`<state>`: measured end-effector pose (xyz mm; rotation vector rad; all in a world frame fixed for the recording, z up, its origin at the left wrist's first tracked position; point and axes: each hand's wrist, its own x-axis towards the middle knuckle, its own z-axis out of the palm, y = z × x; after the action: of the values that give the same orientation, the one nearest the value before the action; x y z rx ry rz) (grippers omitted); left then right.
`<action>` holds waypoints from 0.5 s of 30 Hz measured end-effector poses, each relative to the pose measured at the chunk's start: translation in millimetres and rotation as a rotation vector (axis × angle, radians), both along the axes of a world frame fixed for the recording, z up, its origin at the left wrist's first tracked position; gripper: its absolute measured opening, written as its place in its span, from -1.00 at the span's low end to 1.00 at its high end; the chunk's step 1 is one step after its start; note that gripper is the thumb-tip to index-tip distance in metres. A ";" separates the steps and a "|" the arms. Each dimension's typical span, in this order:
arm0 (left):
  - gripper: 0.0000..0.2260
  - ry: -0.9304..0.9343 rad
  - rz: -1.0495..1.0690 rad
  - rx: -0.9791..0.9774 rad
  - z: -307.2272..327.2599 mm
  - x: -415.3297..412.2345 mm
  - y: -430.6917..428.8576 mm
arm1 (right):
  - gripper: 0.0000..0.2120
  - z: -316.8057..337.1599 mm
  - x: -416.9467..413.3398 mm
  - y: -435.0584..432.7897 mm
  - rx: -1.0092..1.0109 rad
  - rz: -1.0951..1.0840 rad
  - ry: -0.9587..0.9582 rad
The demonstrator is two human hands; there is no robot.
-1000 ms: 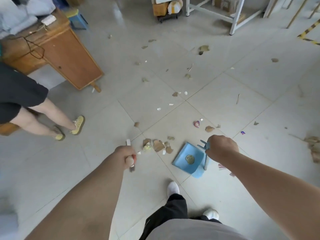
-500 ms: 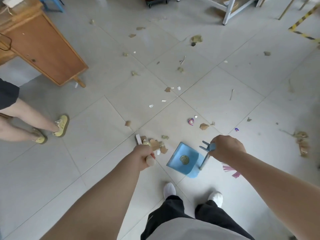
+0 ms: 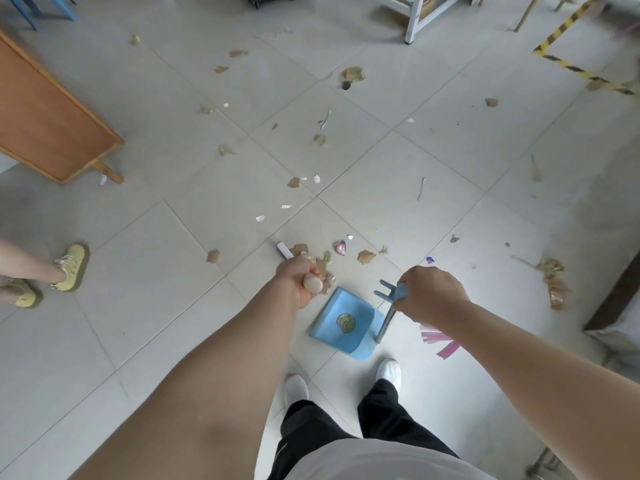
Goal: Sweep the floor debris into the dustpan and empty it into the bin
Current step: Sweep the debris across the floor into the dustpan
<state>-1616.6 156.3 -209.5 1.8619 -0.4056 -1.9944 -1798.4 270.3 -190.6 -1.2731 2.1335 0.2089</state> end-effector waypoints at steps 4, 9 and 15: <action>-0.84 0.002 0.048 0.025 -9.7 -13.6 -8.1 | -0.85 0.7 -28.3 -4.5 -0.020 0.053 0.038; -0.86 0.026 0.065 0.022 2.1 9.9 -11.8 | -0.78 4.4 -30.5 -15.9 -0.031 0.195 0.079; -0.89 -0.131 0.133 -0.023 23.9 64.1 -4.2 | -0.82 12.6 0.9 -45.0 -0.063 0.343 0.109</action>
<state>-1552.5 152.2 -185.6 1.9575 -0.3308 -1.7812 -1797.4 225.3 -178.0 -1.6962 2.0111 0.3640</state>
